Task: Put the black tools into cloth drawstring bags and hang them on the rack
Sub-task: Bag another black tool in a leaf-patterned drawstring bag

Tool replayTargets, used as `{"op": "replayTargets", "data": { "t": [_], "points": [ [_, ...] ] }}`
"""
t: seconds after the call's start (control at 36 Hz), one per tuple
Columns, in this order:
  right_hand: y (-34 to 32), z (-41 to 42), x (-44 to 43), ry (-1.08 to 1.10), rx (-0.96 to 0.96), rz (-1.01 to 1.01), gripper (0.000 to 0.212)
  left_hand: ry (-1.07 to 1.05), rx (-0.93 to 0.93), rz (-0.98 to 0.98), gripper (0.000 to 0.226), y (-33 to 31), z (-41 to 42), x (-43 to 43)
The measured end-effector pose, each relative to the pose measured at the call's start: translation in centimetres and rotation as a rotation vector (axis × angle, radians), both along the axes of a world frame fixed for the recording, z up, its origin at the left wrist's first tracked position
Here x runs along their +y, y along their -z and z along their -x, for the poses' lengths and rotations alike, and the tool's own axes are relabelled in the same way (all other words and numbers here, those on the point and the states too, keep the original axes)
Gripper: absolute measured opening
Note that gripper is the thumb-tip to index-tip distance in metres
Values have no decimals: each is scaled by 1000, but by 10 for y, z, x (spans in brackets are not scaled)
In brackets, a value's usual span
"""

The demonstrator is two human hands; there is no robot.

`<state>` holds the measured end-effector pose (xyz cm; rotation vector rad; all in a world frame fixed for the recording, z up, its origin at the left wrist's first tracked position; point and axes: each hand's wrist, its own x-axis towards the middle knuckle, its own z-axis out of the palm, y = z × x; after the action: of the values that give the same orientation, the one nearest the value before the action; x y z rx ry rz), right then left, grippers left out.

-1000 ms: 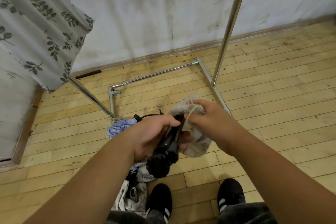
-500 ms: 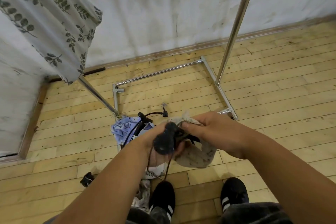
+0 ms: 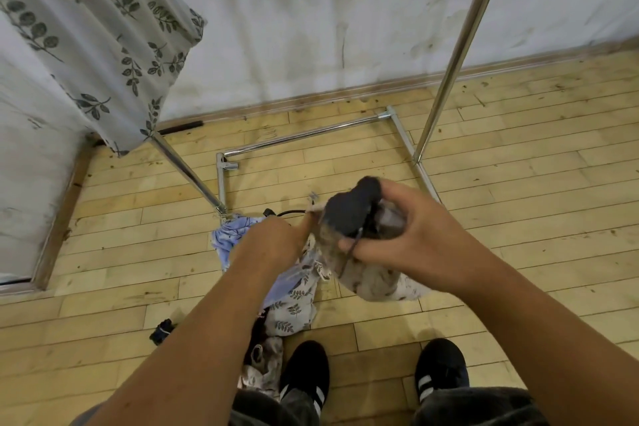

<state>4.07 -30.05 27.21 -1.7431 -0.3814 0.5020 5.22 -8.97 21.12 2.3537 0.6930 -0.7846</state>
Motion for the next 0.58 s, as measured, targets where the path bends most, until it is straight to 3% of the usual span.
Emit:
{"op": "replayTargets", "data": {
  "t": [0.03, 0.08, 0.17, 0.28, 0.42, 0.5, 0.58],
  "points": [
    [-3, -1, -2, 26, -6, -40, 39, 34, -51, -34, 41, 6, 3, 3],
    [-6, -1, -5, 83, -7, -108, 39, 129, -118, -5, 36, 10, 6, -2],
    [-6, -3, -6, 165, -9, -120, 37, 102, -114, 174, 30, 9, 6, -13],
    [4, -9, -10, 263, -11, 80, 29, -49, -131, 428, 23, -4, -1, -17],
    [9, -17, -19, 363, 22, 305, 39, -195, -193, 524, 36, -12, -1, -13],
    [2, -19, -24, 405, 34, 215, 27, -292, -358, 445, 32, -15, -4, -3],
    [-7, -19, -28, 399, 28, 97, 25, -101, -428, 156, 26, -12, -4, 3]
  ]
}}
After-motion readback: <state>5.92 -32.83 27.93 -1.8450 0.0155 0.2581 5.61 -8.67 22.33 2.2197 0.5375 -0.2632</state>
